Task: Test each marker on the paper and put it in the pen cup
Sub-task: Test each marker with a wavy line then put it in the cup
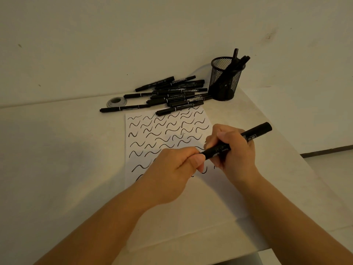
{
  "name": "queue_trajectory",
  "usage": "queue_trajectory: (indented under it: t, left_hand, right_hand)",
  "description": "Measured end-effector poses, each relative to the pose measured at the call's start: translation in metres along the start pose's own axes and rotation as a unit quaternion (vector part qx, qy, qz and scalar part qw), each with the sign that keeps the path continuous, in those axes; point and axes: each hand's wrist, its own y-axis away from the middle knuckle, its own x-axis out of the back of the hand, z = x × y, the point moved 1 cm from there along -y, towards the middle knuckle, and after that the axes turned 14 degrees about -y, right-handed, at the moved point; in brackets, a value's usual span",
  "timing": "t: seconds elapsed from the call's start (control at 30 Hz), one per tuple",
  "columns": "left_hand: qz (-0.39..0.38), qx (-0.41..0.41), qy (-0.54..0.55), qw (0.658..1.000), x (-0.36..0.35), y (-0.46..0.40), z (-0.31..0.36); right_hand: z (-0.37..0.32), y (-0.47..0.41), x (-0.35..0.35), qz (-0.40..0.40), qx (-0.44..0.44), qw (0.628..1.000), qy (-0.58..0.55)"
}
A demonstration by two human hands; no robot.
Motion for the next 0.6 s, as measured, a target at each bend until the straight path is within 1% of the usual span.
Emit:
queue_trajectory:
  t: [0.07,0.13,0.2,0.23,0.3,0.4,0.47,0.53,0.6]
  left_hand:
    - [-0.040,0.014,0.046,0.998,0.002,0.000,0.000]
    - [-0.078,0.015,0.070,0.994,0.005,0.000,-0.001]
    - [-0.097,0.011,0.075,0.992,0.007,-0.001,-0.001]
    - [-0.095,0.012,0.073,0.993,0.008,-0.001,-0.001]
    - [-0.064,0.018,0.049,0.997,0.009,-0.004,-0.003]
    - [-0.006,0.022,0.006,1.000,0.012,-0.008,-0.008]
    - [0.021,0.025,-0.013,0.999,0.015,-0.007,-0.010]
    - [0.045,0.029,-0.064,0.997,0.020,-0.008,-0.010]
    - [0.066,0.037,-0.128,0.989,0.025,-0.012,-0.013]
  right_hand:
    - [0.000,0.001,-0.001,-0.006,0.002,1.000,0.001]
    - [0.000,0.001,-0.002,-0.019,0.007,1.000,0.001]
    - [-0.001,0.001,-0.003,-0.038,0.015,0.999,0.004]
    - [-0.001,0.000,-0.003,-0.042,0.018,0.999,0.009]
    - [-0.002,0.000,-0.003,-0.027,0.021,0.999,0.035]
    - [-0.003,-0.002,-0.004,0.009,0.012,0.996,0.093]
    - [-0.005,-0.003,-0.003,0.042,0.008,0.993,0.113]
    - [-0.010,-0.007,0.001,0.119,0.016,0.985,0.125]
    - [-0.014,-0.010,0.009,0.188,0.043,0.960,0.201]
